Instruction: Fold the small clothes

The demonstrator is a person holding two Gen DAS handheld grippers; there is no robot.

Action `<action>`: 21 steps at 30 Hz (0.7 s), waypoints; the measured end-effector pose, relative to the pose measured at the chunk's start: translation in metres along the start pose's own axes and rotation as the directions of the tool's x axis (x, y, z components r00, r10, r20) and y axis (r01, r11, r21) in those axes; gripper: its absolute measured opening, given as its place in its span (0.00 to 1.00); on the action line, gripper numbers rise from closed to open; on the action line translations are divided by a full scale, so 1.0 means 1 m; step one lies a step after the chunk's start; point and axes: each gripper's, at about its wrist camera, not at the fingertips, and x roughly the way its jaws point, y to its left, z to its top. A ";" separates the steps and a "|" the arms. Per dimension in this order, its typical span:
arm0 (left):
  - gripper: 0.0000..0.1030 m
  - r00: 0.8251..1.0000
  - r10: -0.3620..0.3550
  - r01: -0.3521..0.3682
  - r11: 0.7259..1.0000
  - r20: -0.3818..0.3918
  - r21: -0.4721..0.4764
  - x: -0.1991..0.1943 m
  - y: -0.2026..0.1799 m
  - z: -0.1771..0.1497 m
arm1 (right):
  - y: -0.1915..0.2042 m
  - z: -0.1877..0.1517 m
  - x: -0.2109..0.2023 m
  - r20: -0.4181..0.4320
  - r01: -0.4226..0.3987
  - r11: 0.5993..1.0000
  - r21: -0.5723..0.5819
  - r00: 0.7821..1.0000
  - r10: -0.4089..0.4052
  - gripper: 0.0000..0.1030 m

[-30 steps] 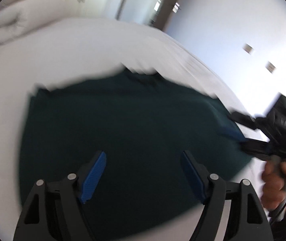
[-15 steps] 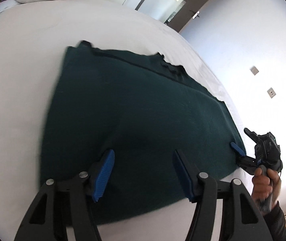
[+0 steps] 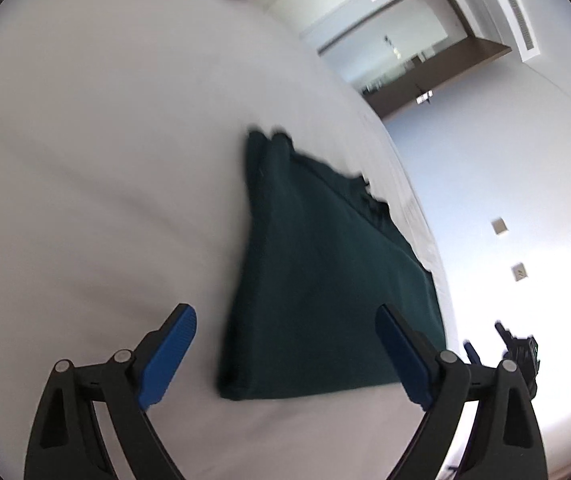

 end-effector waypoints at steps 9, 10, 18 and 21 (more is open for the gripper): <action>0.90 0.988 -0.069 0.054 0.992 -0.136 -0.112 0.049 -0.001 0.009 | 0.082 -0.026 0.118 -0.294 -0.073 0.992 -0.105 0.955 0.039 0.70; 0.90 0.984 -0.078 0.058 0.990 -0.160 -0.127 0.055 -0.001 0.012 | 0.086 -0.028 0.134 -0.332 -0.085 0.992 -0.098 0.942 0.048 0.70; 0.52 0.963 -0.165 0.116 0.967 -0.212 -0.226 0.059 0.013 0.013 | 0.102 -0.049 0.220 -0.475 -0.112 0.992 -0.056 0.877 0.072 0.70; 0.37 0.957 -0.209 0.151 0.951 -0.199 -0.269 0.056 0.023 0.012 | 0.105 -0.056 0.248 -0.507 -0.107 0.993 -0.057 0.860 0.064 0.70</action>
